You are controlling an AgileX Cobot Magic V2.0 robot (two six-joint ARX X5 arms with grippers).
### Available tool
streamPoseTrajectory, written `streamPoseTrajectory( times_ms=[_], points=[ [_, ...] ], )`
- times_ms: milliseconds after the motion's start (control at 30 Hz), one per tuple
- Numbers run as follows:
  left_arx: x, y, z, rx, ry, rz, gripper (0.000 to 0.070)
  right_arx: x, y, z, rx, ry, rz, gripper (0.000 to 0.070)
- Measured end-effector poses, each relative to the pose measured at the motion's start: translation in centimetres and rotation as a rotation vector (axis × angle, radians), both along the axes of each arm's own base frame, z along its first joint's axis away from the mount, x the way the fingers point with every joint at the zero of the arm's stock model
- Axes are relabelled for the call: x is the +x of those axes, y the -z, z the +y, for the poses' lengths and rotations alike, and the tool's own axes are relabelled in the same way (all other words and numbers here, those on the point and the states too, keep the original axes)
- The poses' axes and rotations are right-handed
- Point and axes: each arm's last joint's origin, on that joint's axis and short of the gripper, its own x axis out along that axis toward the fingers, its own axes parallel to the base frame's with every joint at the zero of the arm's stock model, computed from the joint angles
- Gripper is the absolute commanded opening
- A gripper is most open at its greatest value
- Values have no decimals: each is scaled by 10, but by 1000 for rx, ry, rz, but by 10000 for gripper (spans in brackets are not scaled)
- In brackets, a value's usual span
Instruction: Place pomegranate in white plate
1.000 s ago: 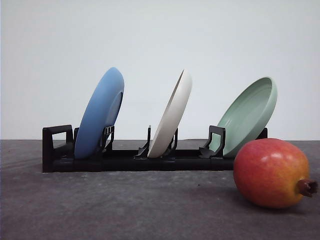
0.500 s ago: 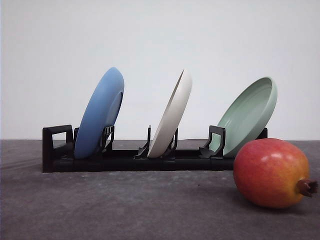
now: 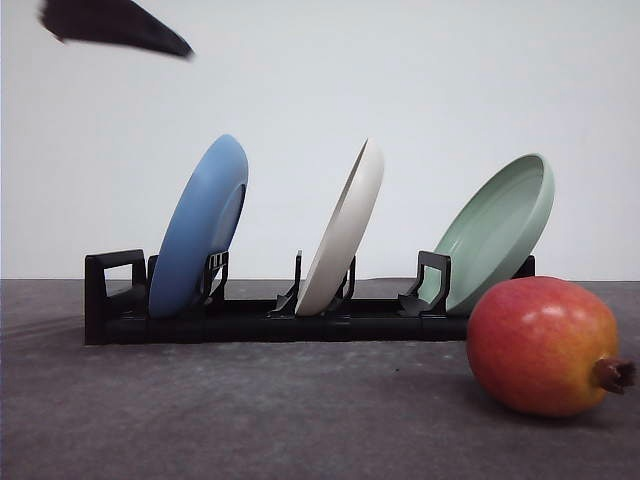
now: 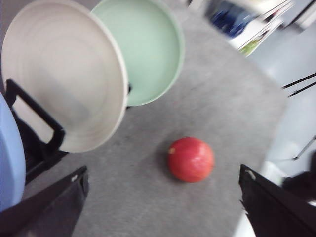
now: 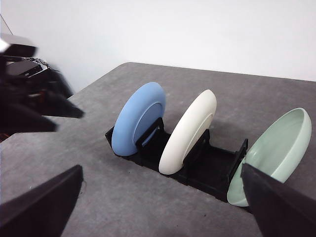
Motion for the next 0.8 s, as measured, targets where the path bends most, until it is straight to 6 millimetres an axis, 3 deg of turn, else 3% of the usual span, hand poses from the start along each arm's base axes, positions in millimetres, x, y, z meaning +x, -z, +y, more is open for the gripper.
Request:
streamPoseTrajectory(
  times_ms=[433,633,800],
  points=[
    [64,3,-102,241,-88,-15,596,0,0,0,0,0,0,654],
    [78,28,-135,273,-95,-49,592,0,0,0,1,0,1,654],
    [85,49,-149,304,-95,-52,590,0,0,0,6,2,6,654]
  ],
)
